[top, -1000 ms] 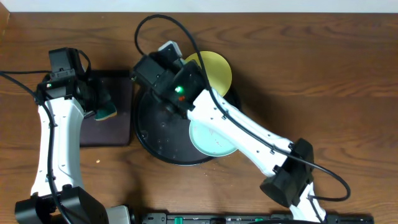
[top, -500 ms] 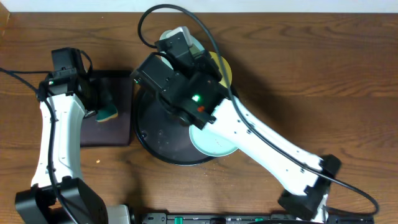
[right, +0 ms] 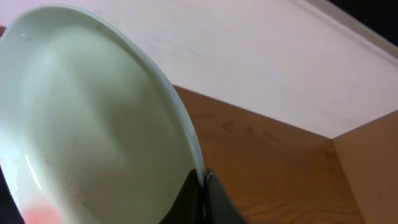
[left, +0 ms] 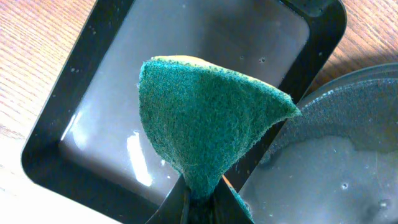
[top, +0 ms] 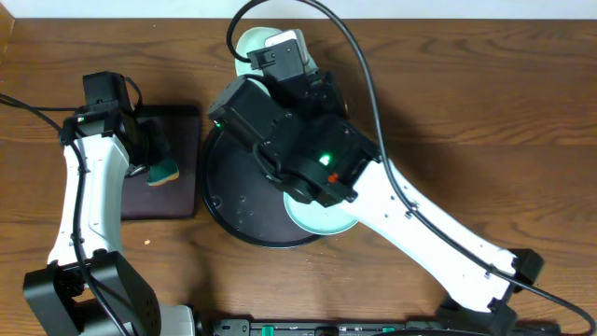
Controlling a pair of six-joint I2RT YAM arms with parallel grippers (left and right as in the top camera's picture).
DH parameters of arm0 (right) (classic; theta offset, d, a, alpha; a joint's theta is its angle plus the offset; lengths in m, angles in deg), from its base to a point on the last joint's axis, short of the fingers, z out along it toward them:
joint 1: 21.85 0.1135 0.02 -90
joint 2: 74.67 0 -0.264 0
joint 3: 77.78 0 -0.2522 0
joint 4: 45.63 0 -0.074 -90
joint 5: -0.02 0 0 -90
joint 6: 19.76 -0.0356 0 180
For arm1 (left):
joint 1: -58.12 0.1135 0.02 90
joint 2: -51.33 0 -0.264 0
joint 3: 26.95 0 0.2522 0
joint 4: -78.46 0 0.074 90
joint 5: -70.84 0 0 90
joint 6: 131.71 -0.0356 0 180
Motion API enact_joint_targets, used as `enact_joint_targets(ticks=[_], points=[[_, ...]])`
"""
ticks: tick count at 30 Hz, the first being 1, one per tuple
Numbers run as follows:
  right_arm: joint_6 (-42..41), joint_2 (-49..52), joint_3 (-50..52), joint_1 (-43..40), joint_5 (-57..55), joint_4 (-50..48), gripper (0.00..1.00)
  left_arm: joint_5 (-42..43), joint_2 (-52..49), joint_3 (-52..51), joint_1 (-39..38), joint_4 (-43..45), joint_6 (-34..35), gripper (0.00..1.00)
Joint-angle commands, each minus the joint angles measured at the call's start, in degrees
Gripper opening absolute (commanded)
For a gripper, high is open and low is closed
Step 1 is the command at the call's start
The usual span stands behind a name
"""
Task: Clean dirty plates on tray and stack at the side
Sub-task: 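Lift the scrubbed green plate upright with the right gripper, then carry the green plate right and set it on the table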
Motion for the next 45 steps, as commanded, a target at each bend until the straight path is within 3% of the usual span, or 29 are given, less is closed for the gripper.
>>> enact_joint_targets(ticks=[1, 6, 13, 16, 20, 25, 34, 38, 45], points=[[-3.1, 4.3, 2.4, 0.5, -0.2, -0.2, 0.01, -0.7, -0.2, -0.1, 0.2, -0.2, -0.1, 0.07], [-2.9, 7.4, 2.5, 1.1, -1.5, -0.2, 0.01, -0.7, -0.2, -0.1, 0.2, -0.2, -0.1, 0.07], [-2.4, 6.8, 2.5, 3.5, -23.0, -3.3, 0.01, -0.7, -0.2, -0.1, 0.2, -0.2, -0.1, 0.08], [-1.6, 6.3, 2.5, 3.2, -23.9, -3.3, 0.01, -0.7, -0.2, -0.1, 0.2, -0.2, -0.1, 0.08], [-0.5, 6.2, 2.5, 1.8, -13.7, -2.3, 0.01, -0.7, -0.2, -0.1, 0.2, -0.2, -0.1, 0.07], [0.4, 6.1, 2.5, -2.4, 10.1, -0.5, 0.01, -0.7, -0.2, -0.1, 0.2, -0.2, -0.1, 0.07], [5.1, 3.0, 2.5, -22.4, 52.7, 0.3, 0.01, -0.7, -0.2, -0.1, 0.2, -0.2, -0.1, 0.08], [6.5, 1.8, 2.5, -33.4, 60.5, 2.4, 0.01, -0.7, -0.2, -0.1, 0.2, -0.1, -0.1, 0.07], [9.4, 3.0, 2.7, -51.3, 60.6, 10.0, 0.01, -0.7, -0.2, -0.1, 0.2, 0.0, -0.1, 0.07]])
